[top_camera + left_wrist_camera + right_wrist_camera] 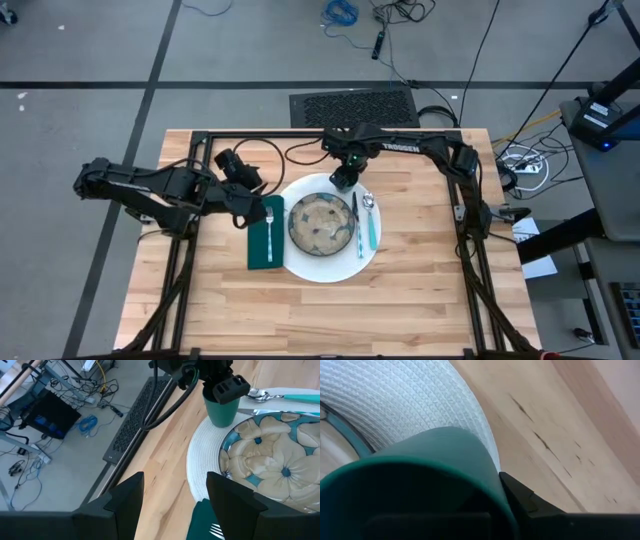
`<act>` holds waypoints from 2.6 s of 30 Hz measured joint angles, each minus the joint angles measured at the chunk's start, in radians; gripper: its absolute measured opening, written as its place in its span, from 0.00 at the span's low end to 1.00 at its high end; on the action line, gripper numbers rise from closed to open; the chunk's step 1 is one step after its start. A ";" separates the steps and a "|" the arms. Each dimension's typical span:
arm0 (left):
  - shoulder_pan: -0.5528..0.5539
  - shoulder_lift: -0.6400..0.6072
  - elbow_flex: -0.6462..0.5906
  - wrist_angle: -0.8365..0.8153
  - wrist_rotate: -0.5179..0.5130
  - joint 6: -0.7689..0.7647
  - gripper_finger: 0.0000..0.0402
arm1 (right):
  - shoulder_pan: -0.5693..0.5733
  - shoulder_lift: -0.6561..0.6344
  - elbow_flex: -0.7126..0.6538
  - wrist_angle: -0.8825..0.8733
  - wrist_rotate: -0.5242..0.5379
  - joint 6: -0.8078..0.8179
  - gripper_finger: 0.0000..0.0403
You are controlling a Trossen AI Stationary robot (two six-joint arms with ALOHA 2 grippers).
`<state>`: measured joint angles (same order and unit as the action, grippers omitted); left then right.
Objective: Set table place
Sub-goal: Put the green cup on the top right side of the brown plate, then return to Home Position
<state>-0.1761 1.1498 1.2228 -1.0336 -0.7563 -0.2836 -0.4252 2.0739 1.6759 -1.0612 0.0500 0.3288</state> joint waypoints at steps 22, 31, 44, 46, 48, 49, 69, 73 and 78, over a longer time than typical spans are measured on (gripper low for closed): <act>0.000 0.000 0.000 0.000 0.009 -0.003 0.50 | -0.008 0.000 0.051 -0.038 0.010 -0.001 0.12; 0.000 0.000 0.000 -0.009 0.025 -0.077 0.50 | -0.004 -0.011 0.070 -0.107 0.076 0.022 0.21; 0.000 0.000 0.000 -0.026 0.026 -0.077 0.50 | 0.047 -0.026 0.441 -0.416 0.081 -0.046 0.26; 0.000 0.000 0.000 -0.026 0.026 -0.077 0.50 | 0.064 -0.026 0.532 -0.463 0.082 -0.057 0.26; 0.000 0.000 0.000 -0.026 0.026 -0.075 0.50 | 0.085 -0.027 0.617 -0.486 0.082 -0.060 0.26; 0.000 0.000 0.000 -0.025 0.026 -0.071 0.50 | 0.096 -0.029 0.655 -0.488 0.084 -0.059 0.26; 0.006 -0.238 -0.040 0.384 0.337 0.147 0.50 | 0.486 -0.180 0.631 -0.262 0.351 0.107 0.26; 0.005 -0.385 -0.153 0.438 0.393 0.051 0.50 | 0.542 -0.195 0.582 -0.161 0.324 0.027 0.26; -0.020 -0.527 -0.304 0.551 0.464 -0.045 0.50 | 0.556 -0.257 0.420 0.091 0.110 -0.094 0.26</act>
<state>-0.1961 0.6227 0.9191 -0.4827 -0.2924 -0.3290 0.1310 1.8170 2.0960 -0.9699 0.1599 0.2349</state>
